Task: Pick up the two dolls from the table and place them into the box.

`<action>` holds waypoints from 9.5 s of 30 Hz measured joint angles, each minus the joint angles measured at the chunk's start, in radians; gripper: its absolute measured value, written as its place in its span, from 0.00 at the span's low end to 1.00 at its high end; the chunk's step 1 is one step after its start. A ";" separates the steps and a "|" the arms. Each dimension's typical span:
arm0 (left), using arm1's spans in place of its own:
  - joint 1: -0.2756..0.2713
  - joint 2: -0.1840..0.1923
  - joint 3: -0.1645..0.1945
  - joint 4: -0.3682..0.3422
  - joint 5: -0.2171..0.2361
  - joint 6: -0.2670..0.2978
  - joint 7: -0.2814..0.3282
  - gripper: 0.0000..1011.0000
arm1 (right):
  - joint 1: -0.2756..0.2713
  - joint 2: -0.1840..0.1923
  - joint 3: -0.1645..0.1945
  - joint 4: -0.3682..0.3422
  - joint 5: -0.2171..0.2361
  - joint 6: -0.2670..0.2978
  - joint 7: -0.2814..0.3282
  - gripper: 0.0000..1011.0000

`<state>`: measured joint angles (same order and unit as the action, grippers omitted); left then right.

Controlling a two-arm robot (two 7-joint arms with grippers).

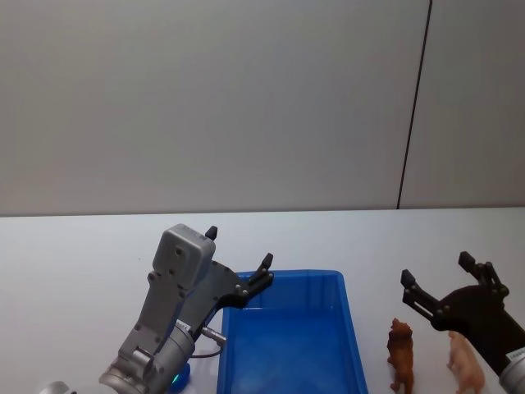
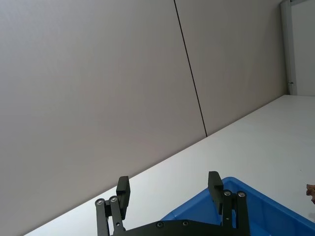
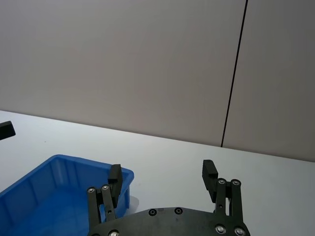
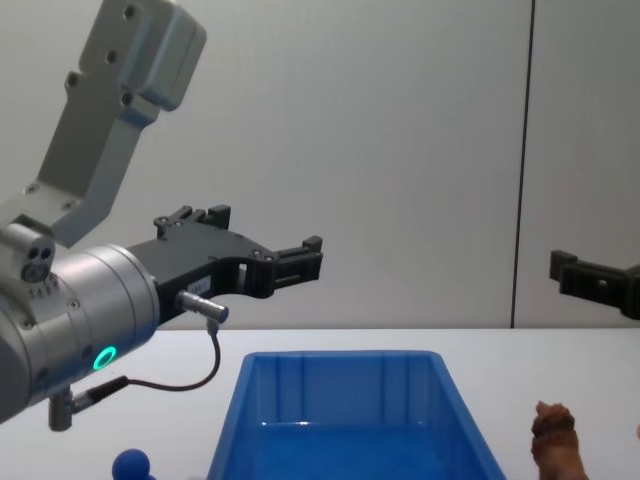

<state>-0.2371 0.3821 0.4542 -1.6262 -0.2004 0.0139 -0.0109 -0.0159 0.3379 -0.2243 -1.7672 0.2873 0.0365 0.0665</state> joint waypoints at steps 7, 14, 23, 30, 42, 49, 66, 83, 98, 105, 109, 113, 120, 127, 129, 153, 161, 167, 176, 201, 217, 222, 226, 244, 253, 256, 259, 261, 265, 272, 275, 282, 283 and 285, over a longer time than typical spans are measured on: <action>0.000 0.000 0.000 0.000 0.000 0.000 0.000 0.99 | -0.007 0.002 0.004 -0.008 0.002 0.029 -0.021 0.99; 0.000 0.000 0.000 0.000 0.000 0.000 0.000 0.99 | -0.022 0.005 0.011 -0.024 0.006 0.091 -0.067 0.99; 0.000 0.000 0.000 0.000 0.000 0.000 0.000 0.99 | -0.044 0.008 0.017 -0.031 0.008 0.168 -0.121 0.99; 0.000 0.000 0.000 0.000 0.000 0.000 0.000 0.99 | -0.061 0.009 0.019 -0.031 0.003 0.207 -0.148 0.99; 0.000 0.000 0.000 0.000 0.000 0.000 0.000 0.99 | -0.087 0.004 0.019 -0.010 -0.002 0.244 -0.172 0.99; 0.000 0.000 0.000 0.000 0.000 0.000 0.000 0.99 | -0.094 -0.003 0.019 0.015 -0.003 0.251 -0.176 0.99; 0.000 0.000 0.000 0.000 0.000 0.000 0.000 0.99 | -0.092 -0.027 0.017 0.094 -0.002 0.235 -0.172 0.65; 0.000 0.000 0.000 0.000 0.000 0.000 0.000 0.99 | -0.093 -0.038 0.015 0.097 -0.032 0.170 -0.156 0.38; 0.000 0.000 0.000 0.000 0.000 0.000 0.000 0.99 | -0.084 -0.044 0.009 0.017 -0.062 0.123 -0.079 0.38; 0.000 0.000 0.000 0.000 0.000 0.000 0.000 0.99 | -0.059 -0.061 -0.003 0.010 -0.063 0.119 -0.006 0.38; 0.000 0.000 0.000 0.000 0.000 0.000 0.000 0.99 | -0.037 -0.076 -0.014 0.012 -0.065 0.119 0.049 0.38; 0.000 0.000 0.000 0.000 0.000 0.000 0.000 0.99 | -0.017 -0.091 -0.025 0.022 -0.068 0.122 0.098 0.38; 0.000 0.000 0.000 0.000 0.000 0.000 0.000 0.99 | 0.028 -0.124 -0.049 0.055 -0.079 0.136 0.189 0.38; 0.000 0.000 0.000 0.000 0.000 0.000 0.000 0.99 | 0.071 -0.155 -0.070 0.096 -0.092 0.156 0.262 0.49; 0.000 0.000 0.000 0.000 0.000 0.000 0.000 0.99 | 0.082 -0.163 -0.074 0.107 -0.096 0.162 0.277 0.56; 0.000 0.000 0.000 0.000 0.000 0.000 0.000 0.99 | 0.060 -0.145 -0.070 0.068 -0.106 0.191 0.199 0.99; 0.000 0.000 0.000 0.000 0.000 0.000 0.000 0.99 | 0.014 -0.114 -0.055 0.016 -0.101 0.198 0.126 0.99; 0.000 0.000 0.000 0.000 0.000 0.000 0.000 0.99 | -0.023 -0.091 -0.042 -0.016 -0.097 0.208 0.066 0.99; 0.000 0.000 0.000 0.000 0.000 0.000 0.000 0.99 | -0.065 -0.073 -0.029 -0.034 -0.093 0.227 -0.008 0.99; 0.000 0.000 0.000 0.000 0.000 0.000 0.000 0.99 | -0.039 -0.119 -0.037 0.075 -0.111 0.241 -0.052 0.99; 0.000 0.000 0.000 0.000 0.000 0.000 0.000 0.99 | -0.003 -0.162 -0.050 0.139 -0.119 0.302 -0.061 0.99; 0.000 0.000 0.000 0.000 0.000 0.000 0.000 0.99 | -0.001 -0.169 -0.051 0.142 -0.113 0.324 -0.068 0.90; 0.000 0.000 0.000 0.000 0.000 0.000 0.000 0.99 | -0.002 -0.172 -0.050 0.139 -0.109 0.340 -0.077 0.80; 0.000 0.000 0.000 0.000 0.000 0.000 0.000 0.99 | -0.019 -0.168 -0.038 0.091 -0.108 0.370 -0.107 0.30; 0.000 0.000 0.000 0.000 0.000 0.000 0.000 0.99 | -0.023 -0.161 -0.030 0.062 -0.123 0.351 -0.108 0.30; 0.000 0.000 0.000 0.000 0.000 0.000 0.000 0.99 | -0.021 -0.160 -0.029 0.051 -0.128 0.335 -0.096 0.30; 0.000 0.000 0.000 0.000 0.000 0.000 0.000 0.99 | -0.015 -0.160 -0.028 0.043 -0.130 0.320 -0.078 0.30; 0.000 0.000 0.000 0.000 0.000 0.000 0.000 0.99 | -0.008 -0.161 -0.028 0.037 -0.130 0.310 -0.058 0.30; 0.000 0.000 0.000 0.000 0.000 0.000 0.000 0.99 | 0.005 -0.166 -0.029 0.033 -0.127 0.298 -0.022 0.30; 0.000 0.000 0.000 0.000 0.000 0.000 0.000 0.99 | 0.038 -0.185 -0.040 0.039 -0.112 0.281 0.063 0.30; 0.000 0.000 0.000 0.000 0.000 0.000 0.000 0.99 | 0.052 -0.195 -0.047 0.048 -0.104 0.278 0.100 0.30; 0.000 0.000 0.000 0.000 0.000 0.000 0.000 0.99 | 0.088 -0.224 -0.064 0.078 -0.090 0.275 0.173 0.33; 0.000 0.000 0.000 0.000 0.000 0.000 0.000 0.99 | 0.091 -0.226 -0.065 0.081 -0.088 0.275 0.179 0.37; 0.000 0.000 0.000 0.000 0.000 0.000 0.000 0.99 | 0.097 -0.230 -0.068 0.086 -0.086 0.275 0.189 0.41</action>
<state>-0.2371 0.3821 0.4542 -1.6262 -0.2004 0.0138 -0.0109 0.0815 0.1075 -0.2924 -1.6809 0.2010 0.3118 0.2556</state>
